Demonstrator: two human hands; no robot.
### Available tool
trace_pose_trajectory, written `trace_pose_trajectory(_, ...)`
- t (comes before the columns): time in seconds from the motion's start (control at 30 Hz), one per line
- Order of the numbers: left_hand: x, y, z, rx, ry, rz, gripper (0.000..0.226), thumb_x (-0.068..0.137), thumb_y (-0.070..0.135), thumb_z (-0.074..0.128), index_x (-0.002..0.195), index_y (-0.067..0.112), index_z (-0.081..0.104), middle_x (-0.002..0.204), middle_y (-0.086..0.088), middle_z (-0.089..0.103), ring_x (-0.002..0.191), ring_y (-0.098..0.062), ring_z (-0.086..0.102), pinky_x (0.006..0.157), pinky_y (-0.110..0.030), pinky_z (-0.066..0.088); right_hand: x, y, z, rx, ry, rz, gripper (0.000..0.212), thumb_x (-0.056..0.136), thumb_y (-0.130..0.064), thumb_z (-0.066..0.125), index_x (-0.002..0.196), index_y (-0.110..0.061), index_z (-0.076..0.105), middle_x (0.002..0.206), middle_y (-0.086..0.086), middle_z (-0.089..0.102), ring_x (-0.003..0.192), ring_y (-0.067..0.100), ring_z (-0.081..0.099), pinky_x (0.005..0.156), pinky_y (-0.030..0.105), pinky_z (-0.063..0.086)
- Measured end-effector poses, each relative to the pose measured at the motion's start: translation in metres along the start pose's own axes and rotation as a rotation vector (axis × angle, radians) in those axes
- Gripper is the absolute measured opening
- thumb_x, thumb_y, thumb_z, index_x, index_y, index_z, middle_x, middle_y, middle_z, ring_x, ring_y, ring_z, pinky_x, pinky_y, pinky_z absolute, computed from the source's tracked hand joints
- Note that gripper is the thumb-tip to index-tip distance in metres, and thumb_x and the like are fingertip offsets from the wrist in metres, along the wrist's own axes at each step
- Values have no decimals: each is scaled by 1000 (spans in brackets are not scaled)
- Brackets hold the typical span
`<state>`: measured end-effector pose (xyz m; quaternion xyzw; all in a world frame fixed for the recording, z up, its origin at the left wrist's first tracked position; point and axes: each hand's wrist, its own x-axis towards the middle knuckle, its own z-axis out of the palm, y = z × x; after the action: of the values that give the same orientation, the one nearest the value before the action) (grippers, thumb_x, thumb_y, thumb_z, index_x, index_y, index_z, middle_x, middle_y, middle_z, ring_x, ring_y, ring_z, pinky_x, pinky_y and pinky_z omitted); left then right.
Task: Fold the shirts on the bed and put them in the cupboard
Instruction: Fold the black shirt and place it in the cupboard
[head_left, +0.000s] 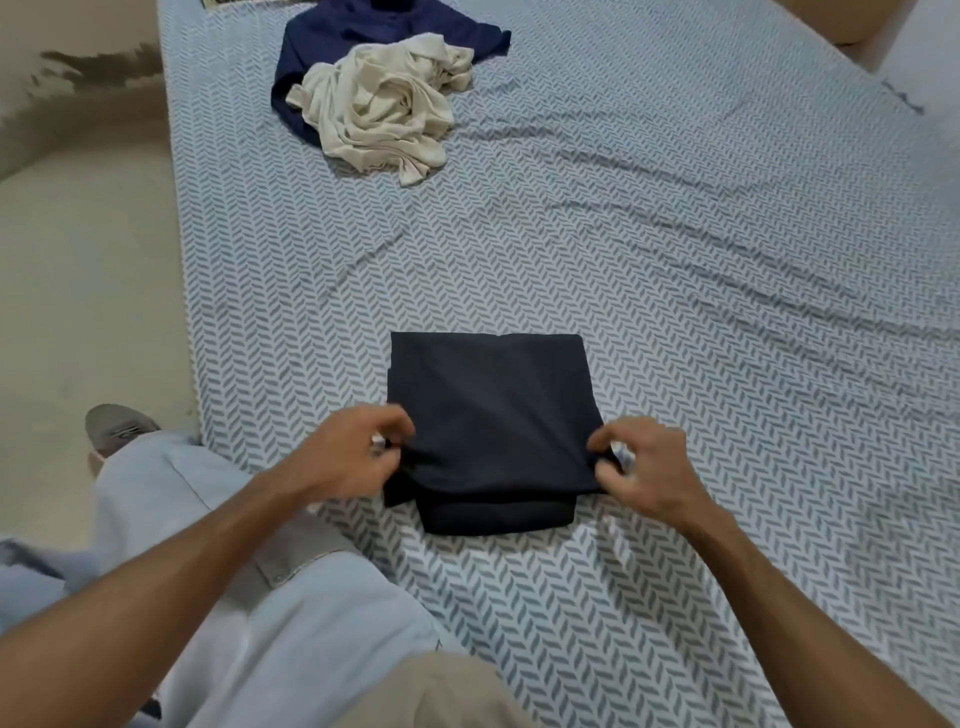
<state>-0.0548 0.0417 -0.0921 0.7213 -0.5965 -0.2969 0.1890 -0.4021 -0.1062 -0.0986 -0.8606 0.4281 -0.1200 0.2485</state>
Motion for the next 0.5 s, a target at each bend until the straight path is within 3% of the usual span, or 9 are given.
trace_pose_trajectory(0.1, 30, -1, -11, -196, 227, -259, 11, 90, 24, 71, 100, 26, 71, 91, 13, 71, 84, -4, 66, 78, -24, 49, 51, -12, -5, 215, 123, 333, 16, 85, -25, 70, 100, -21, 73, 94, -12, 71, 92, 9, 66, 91, 28, 50)
trace_pose_trajectory(0.2, 65, -8, -18, -519, 298, -477, 23, 92, 34, 71, 108, 17, 68, 86, 2, 72, 78, -16, 69, 72, -32, 54, 106, -17, -6, 359, 65, 582, 35, 84, -39, 73, 112, -19, 67, 100, -9, 68, 95, 12, 66, 89, 34, 56)
trace_pose_trajectory(0.3, 90, -17, -23, -674, 248, -570, 37, 87, 37, 78, 113, 13, 66, 90, -6, 71, 73, -18, 63, 65, -34, 51, 146, -11, 4, 417, -31, 679, 28, 79, -34, 81, 92, -15, 64, 90, -5, 67, 87, 13, 64, 81, 31, 53)
trace_pose_trajectory(0.4, 106, -18, -22, -589, 243, -602, 20, 85, 27, 79, 90, 9, 70, 82, -5, 69, 73, -19, 62, 66, -33, 50, 164, -5, 15, 437, -7, 751, 25, 78, -20, 81, 69, -16, 58, 68, -1, 59, 70, 16, 56, 62, 31, 46)
trace_pose_trajectory(0.5, 112, -20, -20, -541, 316, -645, 17, 87, 18, 73, 76, 14, 61, 76, -6, 65, 74, -22, 62, 64, -34, 51, 165, 0, 17, 398, 46, 758, 19, 81, -19, 76, 69, -16, 60, 72, -3, 64, 74, 16, 61, 71, 37, 55)
